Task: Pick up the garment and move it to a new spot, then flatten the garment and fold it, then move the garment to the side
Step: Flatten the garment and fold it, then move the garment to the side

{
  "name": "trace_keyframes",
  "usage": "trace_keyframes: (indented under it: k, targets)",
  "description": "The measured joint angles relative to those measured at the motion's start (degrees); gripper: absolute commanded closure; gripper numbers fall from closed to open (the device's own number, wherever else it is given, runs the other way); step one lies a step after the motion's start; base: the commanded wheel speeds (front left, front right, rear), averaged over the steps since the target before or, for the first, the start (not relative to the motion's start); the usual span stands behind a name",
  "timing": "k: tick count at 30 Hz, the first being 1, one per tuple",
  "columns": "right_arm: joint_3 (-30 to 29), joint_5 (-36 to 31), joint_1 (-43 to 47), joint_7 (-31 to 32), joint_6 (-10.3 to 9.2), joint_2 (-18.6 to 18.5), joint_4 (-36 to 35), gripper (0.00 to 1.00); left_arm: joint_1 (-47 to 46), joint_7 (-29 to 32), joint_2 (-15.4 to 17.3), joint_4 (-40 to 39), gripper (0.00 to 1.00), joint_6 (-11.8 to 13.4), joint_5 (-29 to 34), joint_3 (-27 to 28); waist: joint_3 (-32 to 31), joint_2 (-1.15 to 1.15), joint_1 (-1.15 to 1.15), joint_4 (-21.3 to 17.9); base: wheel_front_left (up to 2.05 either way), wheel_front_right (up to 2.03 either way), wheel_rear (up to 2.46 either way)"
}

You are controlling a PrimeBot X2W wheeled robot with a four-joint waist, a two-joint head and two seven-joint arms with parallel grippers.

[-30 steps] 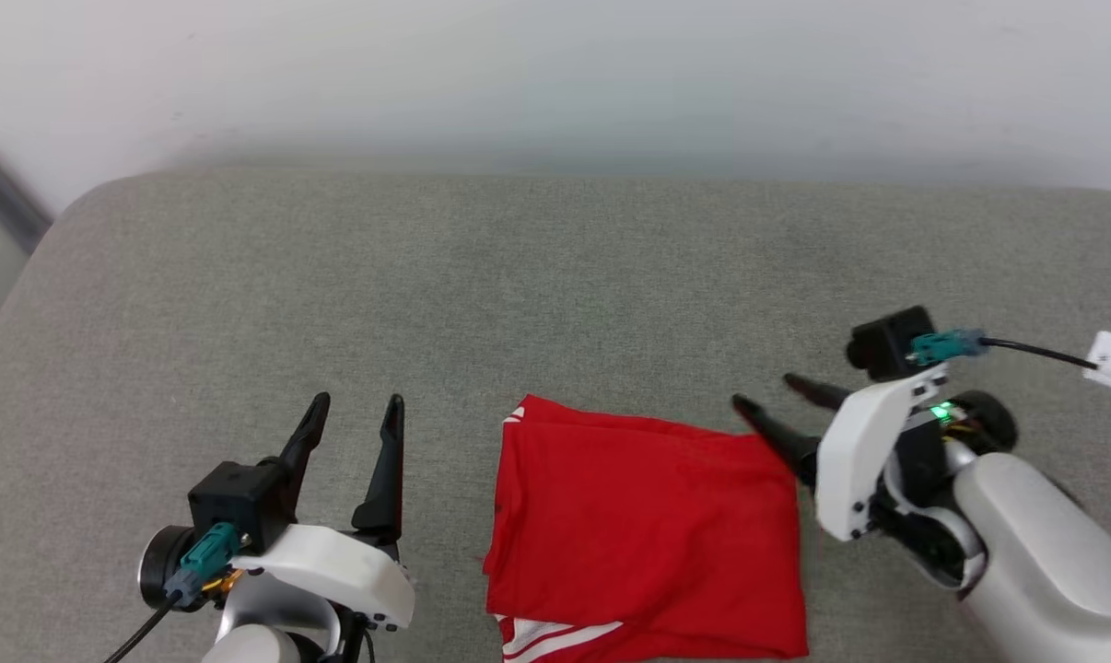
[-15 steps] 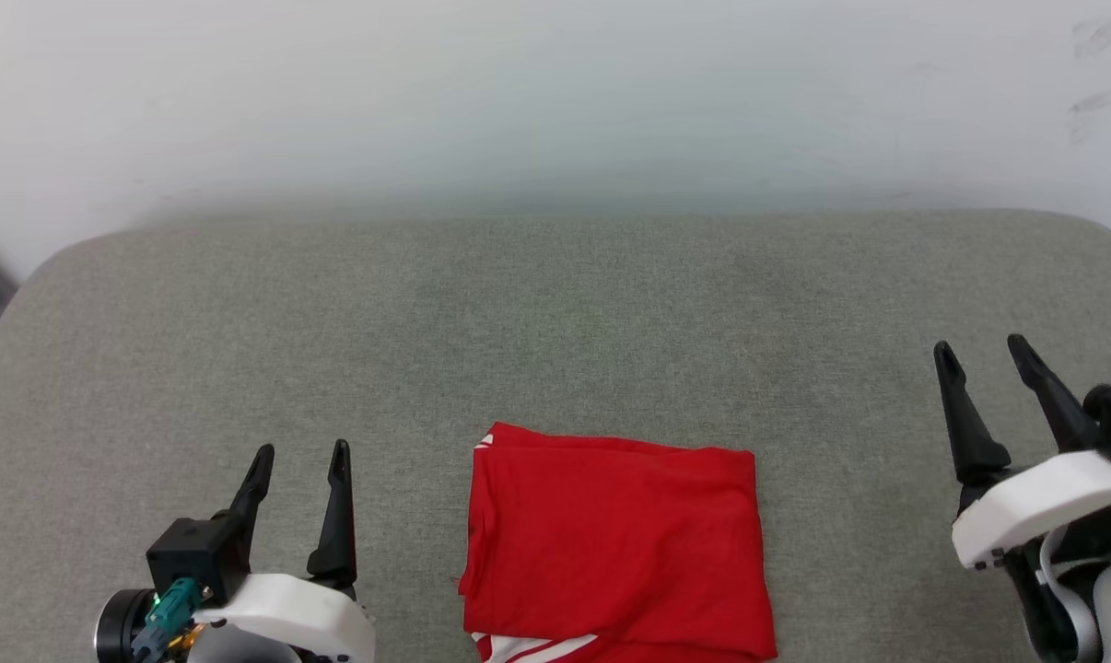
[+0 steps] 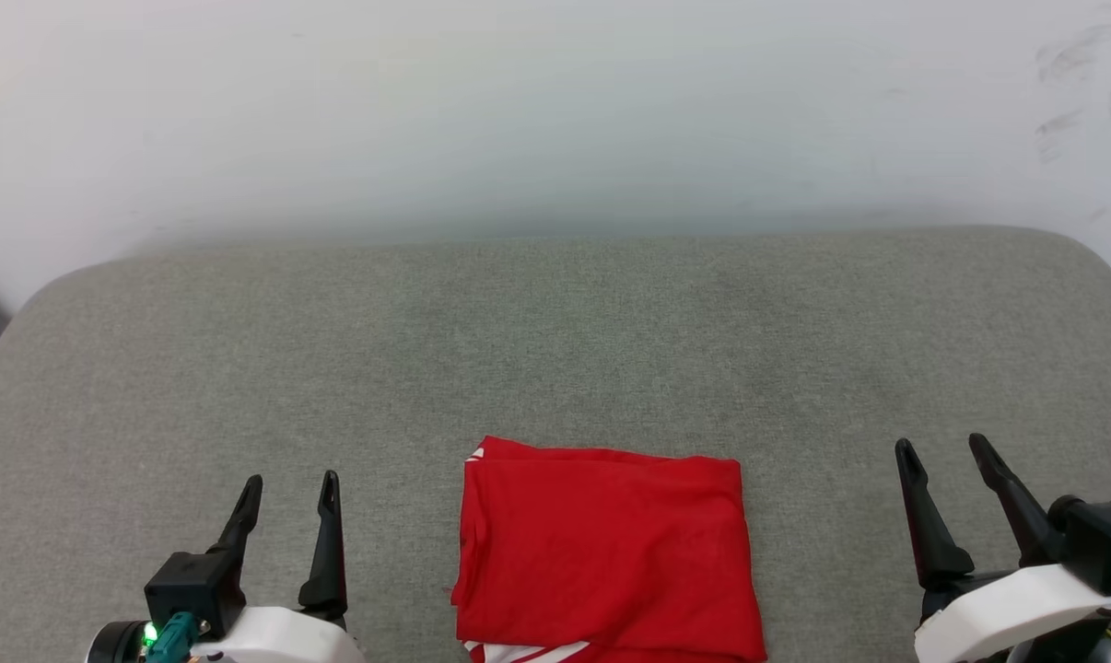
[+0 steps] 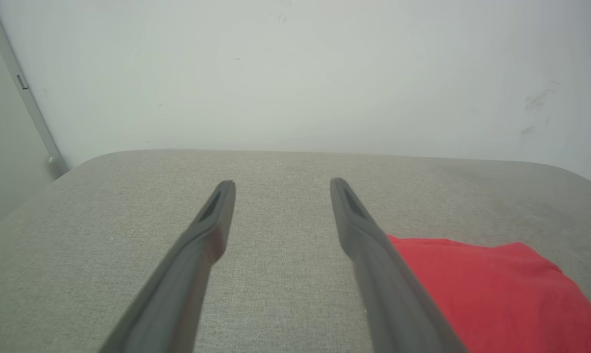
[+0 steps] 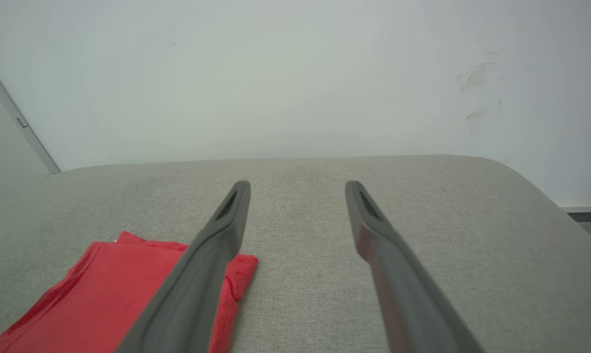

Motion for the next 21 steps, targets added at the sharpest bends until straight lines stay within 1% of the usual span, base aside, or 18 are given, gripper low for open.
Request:
trace_keyframes:
  k: [9,12,14,17,19,21]
  targets:
    - [-0.7,-1.7,0.4,1.4,0.0,0.9,-2.1,0.0,0.0,-0.3,0.1,0.5,0.0,-0.1,-0.5,0.6,0.4,0.0,0.0,-0.5,0.0,0.0,0.0]
    - [-1.6,-1.6,0.4,3.2,0.0,1.2,-1.8,0.0,-0.1,-0.4,-0.1,0.6,0.0,-0.1,-0.8,0.9,0.5,0.0,0.0,-0.7,0.0,0.0,0.0]
    - [-2.8,0.5,0.3,5.7,0.0,1.4,0.0,0.0,-0.1,-0.5,-0.1,0.5,0.0,-0.1,-0.8,1.1,0.8,0.0,0.0,-0.8,0.0,0.0,0.0]
    - [-6.6,4.9,-0.5,11.4,-0.01,1.4,4.4,0.0,-0.7,-0.7,-0.4,0.4,0.0,-0.2,-0.8,1.4,1.3,0.0,0.0,-0.6,0.0,0.0,0.0]
    - [-8.5,8.1,-1.9,15.6,0.0,0.2,7.7,0.0,-1.6,-0.8,-0.8,0.4,0.0,-0.4,-0.8,1.4,1.8,0.0,0.0,-0.2,0.0,0.0,0.0]
    - [-9.8,11.3,-3.7,19.7,-0.01,-1.8,11.6,0.0,-2.3,-1.0,-1.1,0.5,0.0,-0.7,-0.5,1.4,2.5,0.0,0.0,0.2,0.0,0.0,0.0]
